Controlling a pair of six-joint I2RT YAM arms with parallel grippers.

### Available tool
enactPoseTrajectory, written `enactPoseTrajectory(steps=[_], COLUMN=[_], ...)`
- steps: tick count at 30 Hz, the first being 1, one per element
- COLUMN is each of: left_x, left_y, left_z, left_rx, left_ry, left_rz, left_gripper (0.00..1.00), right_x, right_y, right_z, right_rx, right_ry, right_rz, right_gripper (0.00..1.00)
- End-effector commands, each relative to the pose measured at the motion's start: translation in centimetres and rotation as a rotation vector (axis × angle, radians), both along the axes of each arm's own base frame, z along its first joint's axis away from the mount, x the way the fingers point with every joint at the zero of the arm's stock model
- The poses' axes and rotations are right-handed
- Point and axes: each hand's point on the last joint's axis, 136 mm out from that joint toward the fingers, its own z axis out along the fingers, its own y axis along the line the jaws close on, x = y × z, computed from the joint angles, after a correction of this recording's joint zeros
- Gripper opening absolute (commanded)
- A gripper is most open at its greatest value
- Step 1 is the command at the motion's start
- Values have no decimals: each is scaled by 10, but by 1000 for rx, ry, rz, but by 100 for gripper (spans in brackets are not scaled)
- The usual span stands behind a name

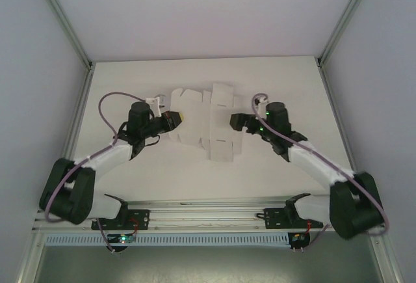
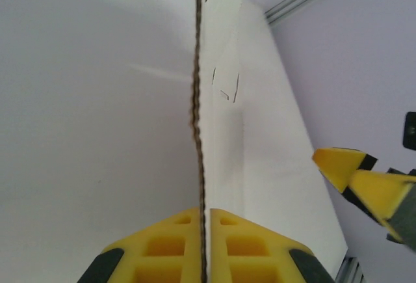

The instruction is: Assemble paper box

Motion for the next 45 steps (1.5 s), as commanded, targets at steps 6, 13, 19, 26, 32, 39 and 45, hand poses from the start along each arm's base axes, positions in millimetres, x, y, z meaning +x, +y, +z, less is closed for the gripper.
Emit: enactPoseTrajectory(steps=[6,13,19,26,32,39,45], left_x=[-43,-77,-97,-96,-94,-92,-89], left_y=[10,18,20,21,22,22,27], left_z=[86,135,156,153,150,145,134], left_rx=[-111,-225,-257,-242,-234,-223,-197], left_ry=[-250,-378,-446,-439,-431,-415,-390], left_rz=[21,22,8,22,32,36,76], left_gripper=[0,0,0,0,0,0,0], right_x=[-38,-56,-58,-65,-72,-77,-72], right_y=[-23,2,18,23,22,27,23], right_z=[53,84,98,114,123,134,133], right_rx=[216,417,500,515,503,466,420], right_ry=[-107,-135,-118,-179,-216,-289,-301], right_rz=[7,181,284,317,332,372,335], right_gripper=[98,96,71,44,30,24,5])
